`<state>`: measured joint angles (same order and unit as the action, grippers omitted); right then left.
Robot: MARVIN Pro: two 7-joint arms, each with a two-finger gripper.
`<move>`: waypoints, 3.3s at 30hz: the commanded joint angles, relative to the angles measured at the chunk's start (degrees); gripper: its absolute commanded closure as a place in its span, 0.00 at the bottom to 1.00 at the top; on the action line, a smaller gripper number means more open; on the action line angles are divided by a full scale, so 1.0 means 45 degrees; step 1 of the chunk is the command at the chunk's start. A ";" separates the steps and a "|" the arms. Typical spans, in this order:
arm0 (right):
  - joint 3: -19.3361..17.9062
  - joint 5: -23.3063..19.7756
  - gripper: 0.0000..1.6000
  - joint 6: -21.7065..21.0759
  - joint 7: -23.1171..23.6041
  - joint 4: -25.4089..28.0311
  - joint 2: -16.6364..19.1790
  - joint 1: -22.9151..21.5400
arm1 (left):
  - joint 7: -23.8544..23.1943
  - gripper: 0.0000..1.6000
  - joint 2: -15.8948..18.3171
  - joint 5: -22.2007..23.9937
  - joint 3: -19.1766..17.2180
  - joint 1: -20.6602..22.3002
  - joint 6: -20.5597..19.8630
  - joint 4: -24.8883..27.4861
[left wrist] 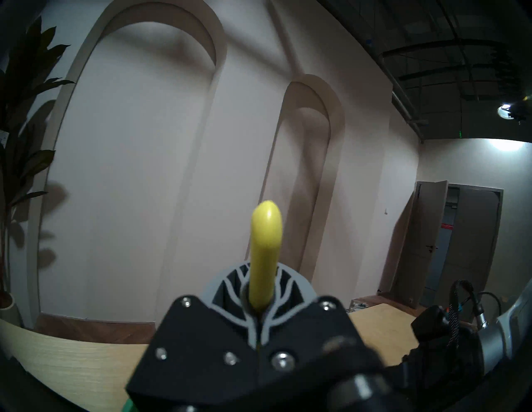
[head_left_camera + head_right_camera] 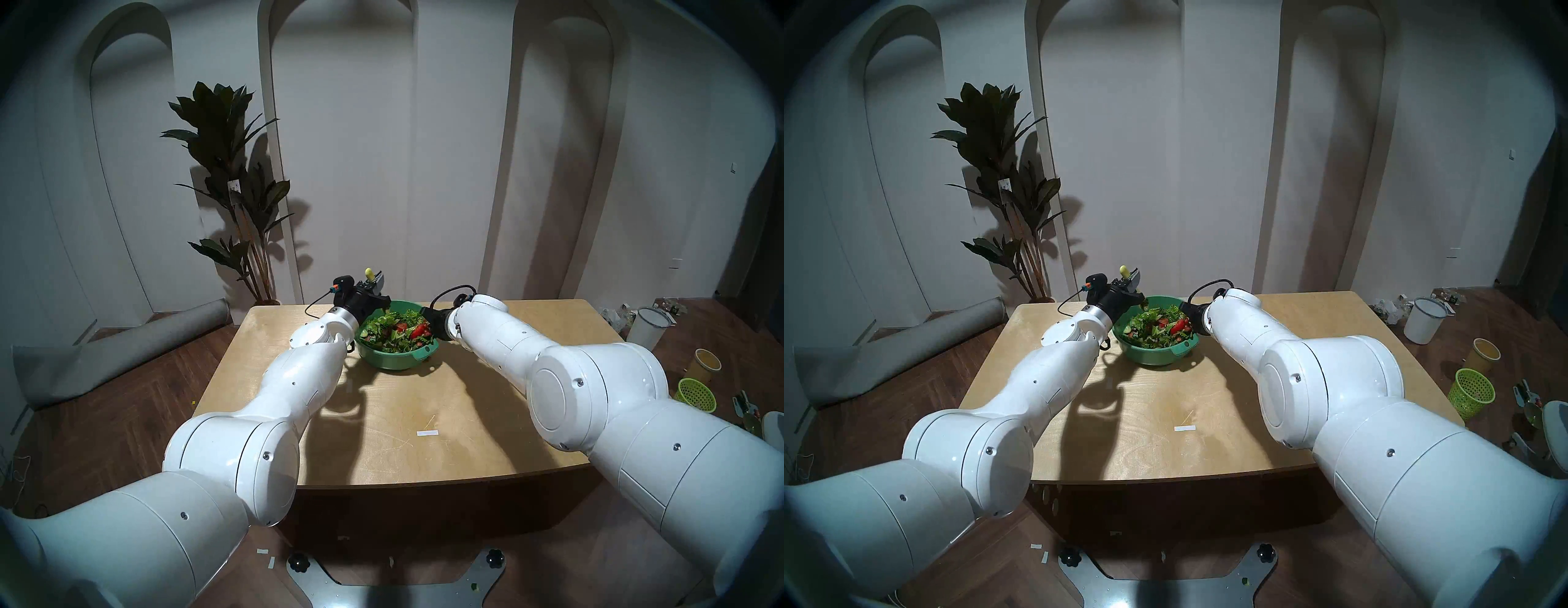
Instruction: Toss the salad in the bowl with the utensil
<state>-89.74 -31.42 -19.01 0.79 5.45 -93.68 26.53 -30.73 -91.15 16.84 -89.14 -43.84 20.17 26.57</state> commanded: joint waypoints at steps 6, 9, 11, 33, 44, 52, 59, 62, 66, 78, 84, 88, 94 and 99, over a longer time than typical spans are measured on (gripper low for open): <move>-0.0020 -0.0024 0.82 0.0115 0.0087 0.0389 -0.0060 -0.0463 | 0.1273 1.00 0.0309 -0.0545 0.0039 -0.0905 0.0077 0.1232; -0.0019 -0.0022 0.82 0.0109 0.0083 0.0380 -0.0058 -0.0457 | 0.1564 1.00 0.0146 -0.0604 0.0040 -0.1021 0.0153 0.1563; -0.0018 -0.0022 0.82 0.0106 0.0081 0.0374 -0.0057 -0.0453 | 0.1789 1.00 0.0030 -0.0647 0.0053 -0.1129 0.0158 0.1760; -0.0015 -0.0018 0.82 0.0086 0.0067 0.0343 -0.0051 -0.0418 | 0.4447 1.00 -0.1661 -0.0882 0.0234 -0.2133 -0.0284 0.3538; -0.0015 -0.0018 0.82 0.0087 0.0067 0.0345 -0.0052 -0.0420 | 0.6299 1.00 -0.2026 -0.1155 0.0254 -0.2748 -0.0549 0.4627; -0.0015 -0.0019 0.82 0.0090 0.0070 0.0352 -0.0053 -0.0428 | 0.7975 1.00 -0.2324 -0.1537 0.0272 -0.3621 -0.0906 0.5311; -0.0016 -0.0019 0.82 0.0091 0.0071 0.0354 -0.0053 -0.0431 | 0.9338 1.00 -0.2659 -0.1848 0.0454 -0.4206 -0.1325 0.5919; -0.0016 -0.0019 0.82 0.0092 0.0071 0.0355 -0.0054 -0.0432 | 0.9984 1.00 -0.2697 -0.2018 0.0690 -0.4340 -0.1563 0.6178; -0.0016 -0.0020 0.82 0.0094 0.0073 0.0358 -0.0054 -0.0436 | 1.0668 1.00 -0.2692 -0.2155 0.1066 -0.4433 -0.1889 0.6388; -0.0018 -0.0022 0.82 0.0103 0.0080 0.0375 -0.0057 -0.0451 | 1.2751 1.00 -0.2596 -0.2333 0.2958 -0.4577 -0.3720 0.6716; -0.0019 -0.0023 0.82 0.0111 0.0087 0.0387 -0.0059 -0.0460 | 1.3849 1.00 -0.2483 -0.2149 0.4013 -0.4645 -0.4982 0.6732; -0.0020 -0.0024 0.82 0.0116 0.0096 0.0392 -0.0060 -0.0466 | 1.4671 1.00 -0.2450 -0.1938 0.4706 -0.4621 -0.5771 0.7109; -0.0022 -0.0026 0.82 0.0132 0.0106 0.0407 -0.0062 -0.0470 | 1.5872 1.00 -0.2371 -0.0983 0.5469 -0.4636 -0.6904 0.7908; -0.0023 -0.0027 0.82 0.0143 0.0115 0.0419 -0.0063 -0.0472 | 1.6937 1.00 -0.2219 0.0045 0.5800 -0.4784 -0.7721 0.8821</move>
<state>-89.74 -31.43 -18.98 0.86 5.49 -93.71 26.49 40.56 -101.61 12.63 -65.61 -65.18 -10.69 60.62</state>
